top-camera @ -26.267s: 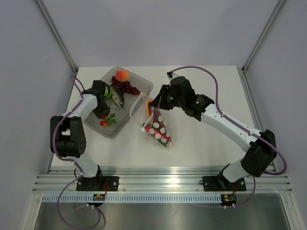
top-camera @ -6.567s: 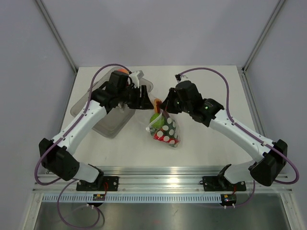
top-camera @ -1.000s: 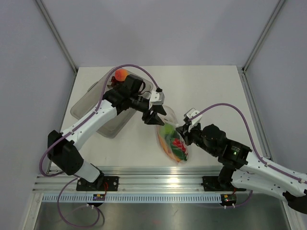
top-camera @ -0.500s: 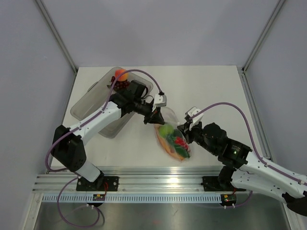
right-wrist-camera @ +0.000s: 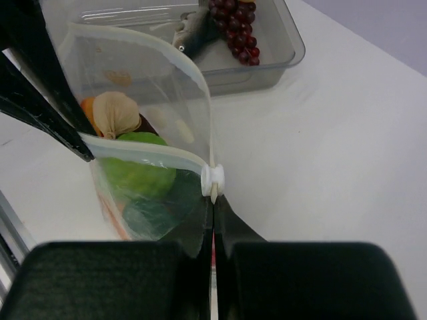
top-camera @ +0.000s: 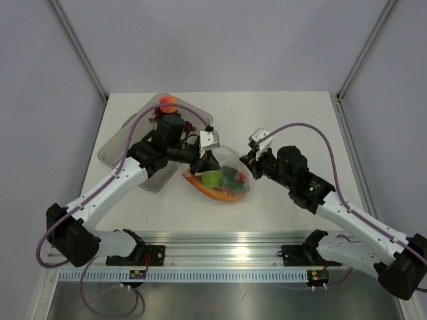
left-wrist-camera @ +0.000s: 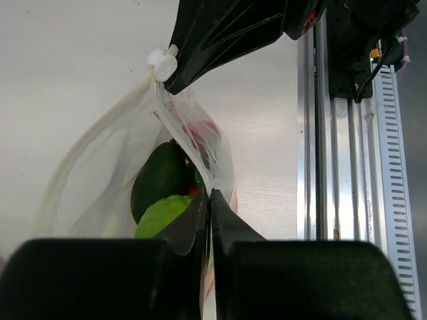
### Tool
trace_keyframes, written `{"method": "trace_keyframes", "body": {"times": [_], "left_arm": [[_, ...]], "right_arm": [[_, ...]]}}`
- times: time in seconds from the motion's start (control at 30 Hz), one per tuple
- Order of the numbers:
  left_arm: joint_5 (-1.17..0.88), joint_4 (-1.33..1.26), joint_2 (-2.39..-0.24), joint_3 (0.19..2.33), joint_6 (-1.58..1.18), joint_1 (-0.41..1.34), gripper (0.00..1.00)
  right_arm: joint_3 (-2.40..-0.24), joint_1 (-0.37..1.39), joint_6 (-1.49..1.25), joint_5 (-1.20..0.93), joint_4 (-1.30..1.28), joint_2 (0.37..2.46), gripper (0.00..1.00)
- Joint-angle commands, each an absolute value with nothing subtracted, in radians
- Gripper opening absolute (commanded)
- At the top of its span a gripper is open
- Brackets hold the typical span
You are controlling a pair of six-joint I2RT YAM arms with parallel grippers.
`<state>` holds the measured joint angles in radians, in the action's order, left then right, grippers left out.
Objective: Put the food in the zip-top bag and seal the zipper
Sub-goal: Zip the zipper food storage bag at the center of the board.
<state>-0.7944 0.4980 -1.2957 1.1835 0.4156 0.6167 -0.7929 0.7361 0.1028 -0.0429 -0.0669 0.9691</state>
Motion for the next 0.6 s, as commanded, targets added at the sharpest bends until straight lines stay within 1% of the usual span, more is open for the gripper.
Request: {"method": "trace_keyframes", "body": {"times": [0.0,0.07,0.1,0.17,0.23,0.37,0.5,0.57], "left_arm": [[-0.781,0.460,-1.273,1.170,0.379,0.614,0.15],[-0.788,0.506,-1.293,1.196,0.388,0.614,0.37],[-0.790,0.523,-1.299,1.207,0.390,0.614,0.51],[-0.772,0.561,-1.302,1.241,0.400,0.614,0.59],[-0.756,0.561,-1.296,1.256,0.411,0.614,0.64],[-0.759,0.523,-1.287,1.296,0.428,0.614,0.68],[-0.794,0.503,-1.356,1.351,0.431,0.615,0.67],[-0.805,0.476,-1.383,1.362,0.425,0.632,0.64]], "right_arm": [[-0.767,0.721,0.236,-0.161,0.065,0.939,0.00],[-0.732,0.721,0.270,-0.163,0.110,0.919,0.00],[-0.713,0.721,0.271,-0.158,0.130,0.908,0.00],[-0.703,0.718,0.293,-0.181,0.137,0.907,0.00],[-0.693,0.713,0.304,-0.202,0.140,0.908,0.00],[-0.698,0.710,0.316,-0.248,0.126,0.922,0.00],[-0.699,0.709,0.316,-0.262,0.118,0.930,0.00],[-0.704,0.709,0.316,-0.274,0.114,0.933,0.00]]}}
